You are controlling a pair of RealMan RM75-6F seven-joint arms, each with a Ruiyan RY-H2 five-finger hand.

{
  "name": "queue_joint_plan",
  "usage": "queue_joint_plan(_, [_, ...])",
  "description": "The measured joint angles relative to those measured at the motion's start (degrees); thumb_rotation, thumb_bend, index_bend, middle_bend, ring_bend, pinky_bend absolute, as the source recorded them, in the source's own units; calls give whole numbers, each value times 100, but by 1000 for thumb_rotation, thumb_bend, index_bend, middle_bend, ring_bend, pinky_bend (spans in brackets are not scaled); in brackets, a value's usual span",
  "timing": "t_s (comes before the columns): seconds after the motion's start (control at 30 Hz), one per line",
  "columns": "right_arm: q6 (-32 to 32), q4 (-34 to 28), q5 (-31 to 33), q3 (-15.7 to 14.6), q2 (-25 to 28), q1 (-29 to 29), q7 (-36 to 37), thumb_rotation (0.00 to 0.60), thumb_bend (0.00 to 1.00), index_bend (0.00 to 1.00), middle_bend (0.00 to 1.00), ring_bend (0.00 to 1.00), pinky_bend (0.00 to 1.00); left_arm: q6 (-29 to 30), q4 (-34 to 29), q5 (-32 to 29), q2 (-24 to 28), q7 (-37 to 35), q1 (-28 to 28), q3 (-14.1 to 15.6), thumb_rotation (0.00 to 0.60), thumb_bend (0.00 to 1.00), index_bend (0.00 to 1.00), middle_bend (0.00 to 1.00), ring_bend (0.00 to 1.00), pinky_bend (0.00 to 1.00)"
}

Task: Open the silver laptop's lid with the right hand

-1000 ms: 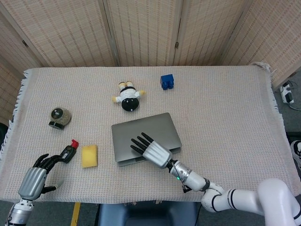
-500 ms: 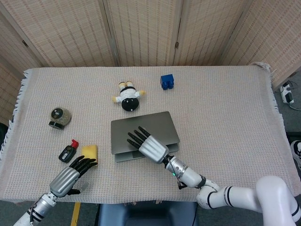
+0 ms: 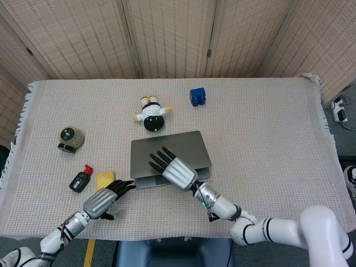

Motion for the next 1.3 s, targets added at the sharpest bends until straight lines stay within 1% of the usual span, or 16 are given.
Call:
queue_joint_plan(0.1, [0,19,35,-3,-9,29,-19,600,639,0,0,0,0,-189,7,-126,-86,39,-135,-43,600,597,0,0,0,0])
queue_joint_plan(0.37, [19,74,107,-15,-60,82,-7,600,639,0,0,3,0,-536,40,-524,-317,251,-424,-218,599,625,0,0,0,0])
queue_joint_plan(0.6, [44,139,129,-36,-95,132,6,600,639,0,0,1,0,-789,160,-826,-539,627,-606,-322,544,635,0,0,0,0])
queue_joint_plan(0.77, [69,139,138,-56,-89,145,15,600,639,0,0,1,0,-853,226,-1041,-669,987,-680,-392,516,642,8,0,0,0])
queue_joint_plan(0.97, [107,151,125,-84,-92,158,29,600,639,0,0,0,0,-866,219,-1273,-743,1418,-704,-408,480,649,19,0,0,0])
queue_joint_plan(1.3, [137,286,181,-92,-152,169,82,600,639,0,0,2,0,-949,179,-1545,-802,1745,-755,-369,476,649,32,20,0,0])
